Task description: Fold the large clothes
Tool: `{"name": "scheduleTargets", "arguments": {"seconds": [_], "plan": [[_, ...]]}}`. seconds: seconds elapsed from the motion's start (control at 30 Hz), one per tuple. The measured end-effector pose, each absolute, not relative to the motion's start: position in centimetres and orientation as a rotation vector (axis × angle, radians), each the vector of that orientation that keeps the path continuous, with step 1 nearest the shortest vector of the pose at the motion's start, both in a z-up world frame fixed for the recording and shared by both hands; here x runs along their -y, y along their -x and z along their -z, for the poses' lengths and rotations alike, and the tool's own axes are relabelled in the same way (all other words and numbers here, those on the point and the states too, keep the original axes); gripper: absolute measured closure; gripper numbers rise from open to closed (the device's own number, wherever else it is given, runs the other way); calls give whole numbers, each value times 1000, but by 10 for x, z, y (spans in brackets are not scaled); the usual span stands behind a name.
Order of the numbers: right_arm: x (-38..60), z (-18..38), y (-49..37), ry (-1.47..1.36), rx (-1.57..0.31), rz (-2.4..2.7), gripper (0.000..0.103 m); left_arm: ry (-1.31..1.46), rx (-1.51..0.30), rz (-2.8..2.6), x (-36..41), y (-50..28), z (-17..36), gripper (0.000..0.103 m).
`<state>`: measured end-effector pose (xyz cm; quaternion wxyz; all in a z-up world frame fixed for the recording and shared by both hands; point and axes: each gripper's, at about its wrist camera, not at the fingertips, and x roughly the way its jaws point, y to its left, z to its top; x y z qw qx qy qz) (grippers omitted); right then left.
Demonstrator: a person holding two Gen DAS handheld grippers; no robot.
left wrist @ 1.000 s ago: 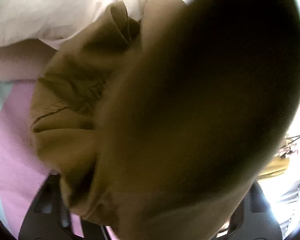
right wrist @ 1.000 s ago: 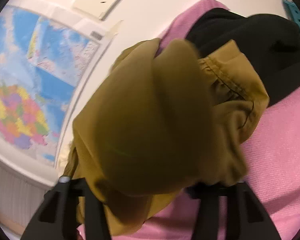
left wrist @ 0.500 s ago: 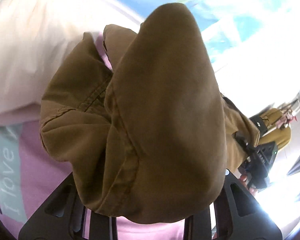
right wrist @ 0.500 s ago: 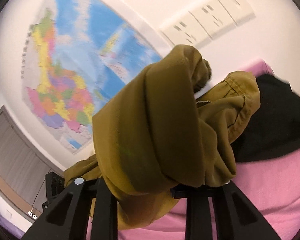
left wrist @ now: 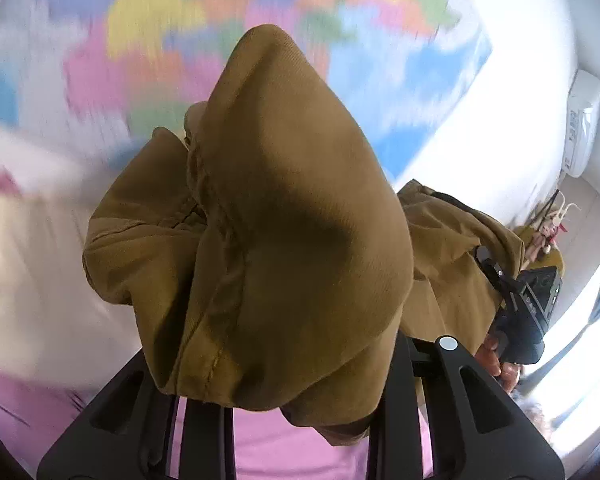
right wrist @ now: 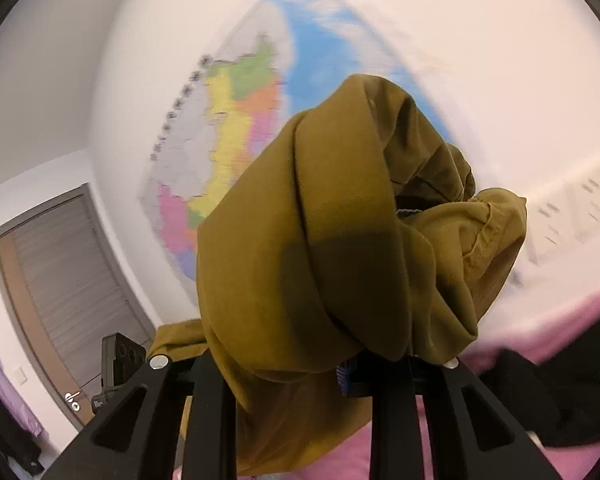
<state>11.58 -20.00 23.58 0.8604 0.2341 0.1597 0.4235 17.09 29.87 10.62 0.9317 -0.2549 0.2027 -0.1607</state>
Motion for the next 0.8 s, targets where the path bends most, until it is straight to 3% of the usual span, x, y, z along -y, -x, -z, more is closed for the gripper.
{"name": "scheduleTargets", "arguments": {"seconds": [0.27, 0.43, 0.53, 0.73, 0.8], "plan": [[80, -269, -151, -485, -291, -1087, 80, 466, -231, 89, -395, -146, -154, 78], [-13, -257, -170, -453, -314, -1161, 80, 457, -196, -86, -489, -148, -145, 78], [-71, -214, -172, -368, -400, -1188, 80, 450, -186, -176, -530, -157, -115, 78], [-141, -80, -171, -213, -798, -1194, 77, 690, -439, -303, -616, -184, 48, 78], [-140, -57, -167, -226, -848, -1206, 71, 737, -468, -320, -625, -185, 80, 69]]}}
